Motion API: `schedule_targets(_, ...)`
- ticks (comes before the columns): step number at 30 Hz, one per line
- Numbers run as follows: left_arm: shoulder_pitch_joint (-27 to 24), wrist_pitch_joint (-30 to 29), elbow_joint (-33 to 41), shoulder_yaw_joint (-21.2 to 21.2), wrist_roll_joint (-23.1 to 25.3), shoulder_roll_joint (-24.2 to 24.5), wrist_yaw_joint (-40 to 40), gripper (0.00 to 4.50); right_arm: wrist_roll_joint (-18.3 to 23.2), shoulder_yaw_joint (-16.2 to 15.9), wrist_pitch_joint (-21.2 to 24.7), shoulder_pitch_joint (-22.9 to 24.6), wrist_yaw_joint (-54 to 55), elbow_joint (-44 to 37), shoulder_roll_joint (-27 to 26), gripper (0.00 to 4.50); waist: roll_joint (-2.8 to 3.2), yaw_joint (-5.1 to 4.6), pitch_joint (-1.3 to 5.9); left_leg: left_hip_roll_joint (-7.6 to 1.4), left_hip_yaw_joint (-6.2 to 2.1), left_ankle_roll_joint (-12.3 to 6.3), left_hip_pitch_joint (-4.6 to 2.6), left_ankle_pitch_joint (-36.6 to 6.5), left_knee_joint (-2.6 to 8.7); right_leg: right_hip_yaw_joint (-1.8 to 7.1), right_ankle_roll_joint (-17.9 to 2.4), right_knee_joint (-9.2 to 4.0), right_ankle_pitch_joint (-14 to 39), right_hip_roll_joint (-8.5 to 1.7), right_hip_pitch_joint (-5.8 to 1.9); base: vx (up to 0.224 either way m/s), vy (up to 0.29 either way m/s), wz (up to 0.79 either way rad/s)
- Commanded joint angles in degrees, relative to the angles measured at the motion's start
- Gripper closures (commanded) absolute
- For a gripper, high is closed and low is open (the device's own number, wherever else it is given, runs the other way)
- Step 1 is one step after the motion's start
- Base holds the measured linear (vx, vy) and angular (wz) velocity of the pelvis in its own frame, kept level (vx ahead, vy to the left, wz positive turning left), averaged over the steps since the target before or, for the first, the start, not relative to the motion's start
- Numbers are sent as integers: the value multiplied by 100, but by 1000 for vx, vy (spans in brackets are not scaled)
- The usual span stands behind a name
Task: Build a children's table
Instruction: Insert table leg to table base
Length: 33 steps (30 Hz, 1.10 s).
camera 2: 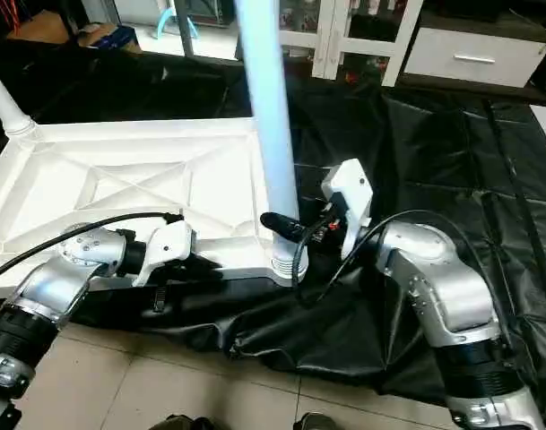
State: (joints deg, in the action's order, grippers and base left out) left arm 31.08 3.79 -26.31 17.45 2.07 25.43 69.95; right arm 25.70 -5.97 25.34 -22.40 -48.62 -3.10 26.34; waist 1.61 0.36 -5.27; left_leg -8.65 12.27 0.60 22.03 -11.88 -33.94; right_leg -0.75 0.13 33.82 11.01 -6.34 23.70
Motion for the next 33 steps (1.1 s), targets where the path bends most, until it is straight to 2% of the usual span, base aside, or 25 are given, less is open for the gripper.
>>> schedule_targets(1, -129, 30, -129, 238, 89, -93, 12, 449, -30, -177, -11, 113, 59, 173, -200, 266, -40, -15, 275, -433, -168, -358, -153, -929, 497, 154, -1559, -319, 386, -192, -183, 0, 0, 0)
schedule_targets(5, -131, 30, -119, 237, 97, -101, -9, 449, 7, 85, -83, 29, 439, 464, -512, 266, -47, -22, 276, -433, -168, -290, -163, -966, 509, 154, -1558, -321, 427, -188, -177, 0, 0, 0)
schedule_targets(11, -167, 34, -79, 218, 93, -80, -30, 449, -30, 254, -101, 227, 401, 541, -410, 266, -51, -11, 275, -431, -162, -332, -157, -925, 505, 157, -1539, -314, 324, -194, -194, 0, 0, 0)
schedule_targets(17, -188, 40, -60, 203, 92, -71, -54, 449, 2, 464, -120, 558, 324, 394, -222, 266, -56, 3, 274, -438, -160, -359, -169, -963, 511, 154, -1502, -329, 431, -192, -186, 0, 0, 0)
schedule_targets(19, -188, 43, -62, 199, 90, -74, -60, 449, 30, 573, -155, 744, 317, 314, -129, 266, -51, 23, 277, -447, -152, -362, -192, -972, 512, 159, -1486, -340, 430, -193, -183, 0, 0, 0)
schedule_targets(27, -141, 74, -144, 197, 103, -101, -80, 449, 132, 955, -252, 1335, 367, 51, 29, 266, -68, 89, 284, -443, -143, -508, -184, -747, 502, 150, -1482, -334, 238, -200, -206, 0, 0, 0)
schedule_targets(28, -137, 67, -138, 201, 100, -103, -85, 449, 153, 994, -246, 1420, 387, 9, 52, 266, -28, 104, 288, -444, -151, -502, -188, -751, 503, 147, -1473, -331, 261, -205, -208, 0, 0, 0)
schedule_targets(30, -130, 61, -136, 207, 100, -108, -91, 449, 176, 1045, -253, 1613, 419, -95, 82, 266, -57, 107, 284, -446, -146, -494, -184, -825, 509, 149, -1454, -350, 326, -203, -206, 0, 0, 0)
schedule_targets(33, -129, 60, -141, 211, 100, -117, -91, 449, 136, 1000, -263, 1796, 410, -228, 124, 266, -48, 100, 270, -448, -159, -438, -183, -980, 530, 143, -1406, -376, 550, -203, -202, 0, 0, 0)
